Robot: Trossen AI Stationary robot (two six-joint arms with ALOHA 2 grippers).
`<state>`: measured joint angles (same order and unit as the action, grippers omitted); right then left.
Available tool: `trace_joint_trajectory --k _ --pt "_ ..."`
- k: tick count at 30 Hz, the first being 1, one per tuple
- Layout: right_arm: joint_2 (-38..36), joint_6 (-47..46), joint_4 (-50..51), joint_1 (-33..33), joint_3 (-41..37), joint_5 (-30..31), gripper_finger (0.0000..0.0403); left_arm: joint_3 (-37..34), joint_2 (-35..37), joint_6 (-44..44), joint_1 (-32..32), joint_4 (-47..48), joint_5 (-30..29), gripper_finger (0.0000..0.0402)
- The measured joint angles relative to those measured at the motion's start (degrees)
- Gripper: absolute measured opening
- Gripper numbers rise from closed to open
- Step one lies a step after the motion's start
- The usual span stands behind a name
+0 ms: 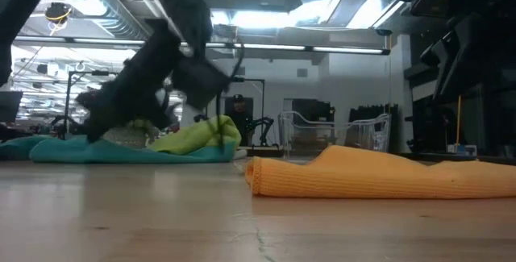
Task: Fold microfiber towels
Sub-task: Fold the orange microfiber cloth
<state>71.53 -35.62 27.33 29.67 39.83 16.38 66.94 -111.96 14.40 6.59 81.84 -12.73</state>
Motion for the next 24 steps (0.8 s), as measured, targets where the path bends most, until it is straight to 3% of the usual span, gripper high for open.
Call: trace_joint_trajectory --k 6,13,19,24 --pt "0.00 0.11 0.22 0.00 0.02 0.04 0.0072 2.43 11.87 6.99 -1.89 0.00 -0.19 0.0000" --pt "0.00 2.03 -1.15 0.00 0.02 3.23 0.0072 2.62 24.24 19.38 -9.42 -10.86 -0.15 0.0000" --pt "0.24 8.43 -5.23 -0.02 0.04 3.58 0.0072 2.62 26.90 17.71 -17.30 -23.83 -7.28 0.0000" --pt "6.04 8.73 -16.20 -1.48 0.15 0.38 0.0072 2.64 26.07 19.55 -21.11 -31.23 -13.96 0.0000"
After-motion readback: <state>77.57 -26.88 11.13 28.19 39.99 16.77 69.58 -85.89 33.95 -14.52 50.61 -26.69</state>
